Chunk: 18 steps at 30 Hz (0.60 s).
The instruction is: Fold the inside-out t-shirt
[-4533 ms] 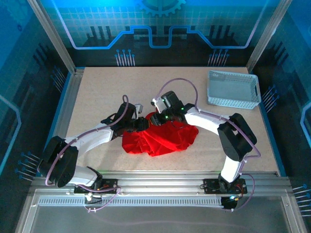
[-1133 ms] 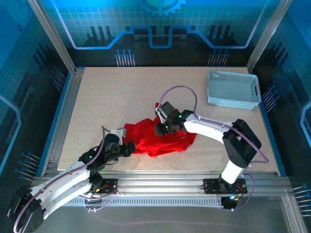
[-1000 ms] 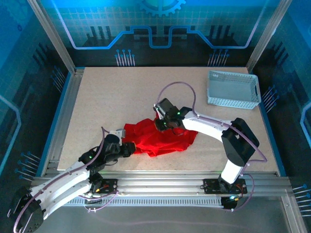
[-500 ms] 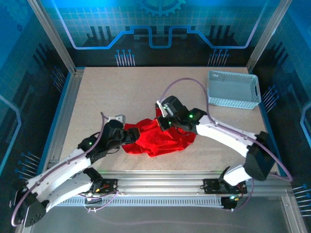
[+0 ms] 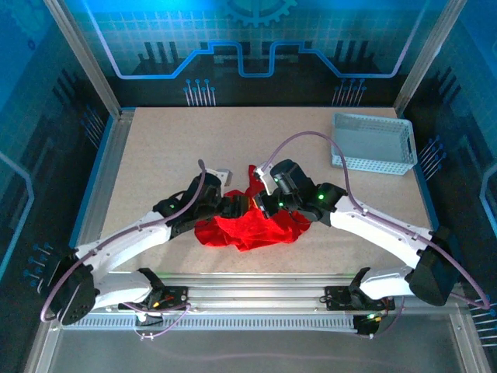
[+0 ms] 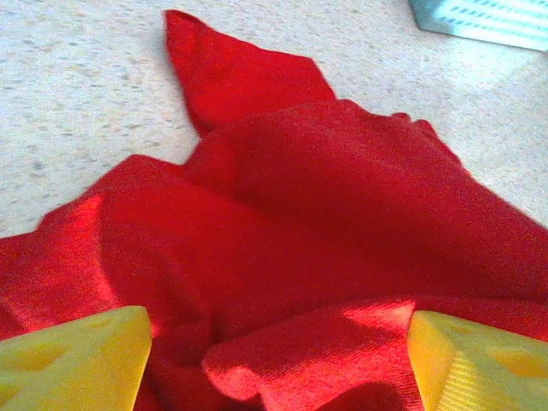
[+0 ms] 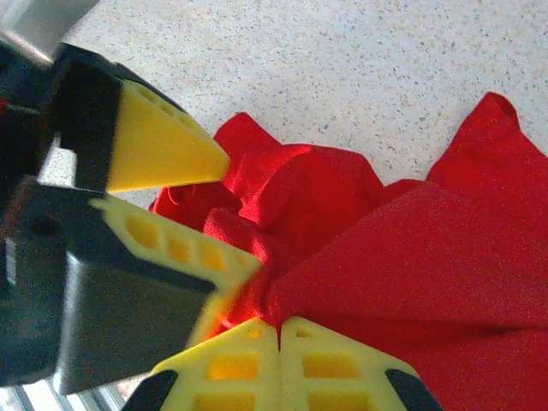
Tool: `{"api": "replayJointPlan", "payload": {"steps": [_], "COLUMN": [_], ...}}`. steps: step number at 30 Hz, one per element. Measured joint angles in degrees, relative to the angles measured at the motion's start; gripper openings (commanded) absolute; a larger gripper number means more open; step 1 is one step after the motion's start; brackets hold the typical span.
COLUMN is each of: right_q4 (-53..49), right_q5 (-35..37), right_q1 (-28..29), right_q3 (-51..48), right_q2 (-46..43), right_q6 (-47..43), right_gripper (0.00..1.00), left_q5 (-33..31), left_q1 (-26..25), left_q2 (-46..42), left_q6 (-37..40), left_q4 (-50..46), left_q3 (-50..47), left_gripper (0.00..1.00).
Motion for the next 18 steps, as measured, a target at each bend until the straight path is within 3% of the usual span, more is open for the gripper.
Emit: {"api": "replayJointPlan", "payload": {"steps": [3, 12, 18], "right_q4": [0.35, 0.87, 1.27], "right_q5": [0.02, 0.09, 0.00], "right_q1": [0.00, -0.15, -2.23], "right_q3": [0.00, 0.00, 0.00], "right_q2": [-0.31, -0.44, -0.68], "right_q6": [-0.22, -1.68, -3.06], "right_gripper": [0.00, 0.00, 0.00], "left_q5": [2.45, 5.16, 5.33], "left_q1": [0.00, 0.00, 0.00], "left_q2": [1.95, 3.39, 1.88], "left_q6": [1.66, 4.39, 4.98], "left_q4": [0.81, 0.98, 0.96], "left_q3": [0.07, 1.75, 2.84], "left_gripper": [0.67, 0.00, 0.00]}}
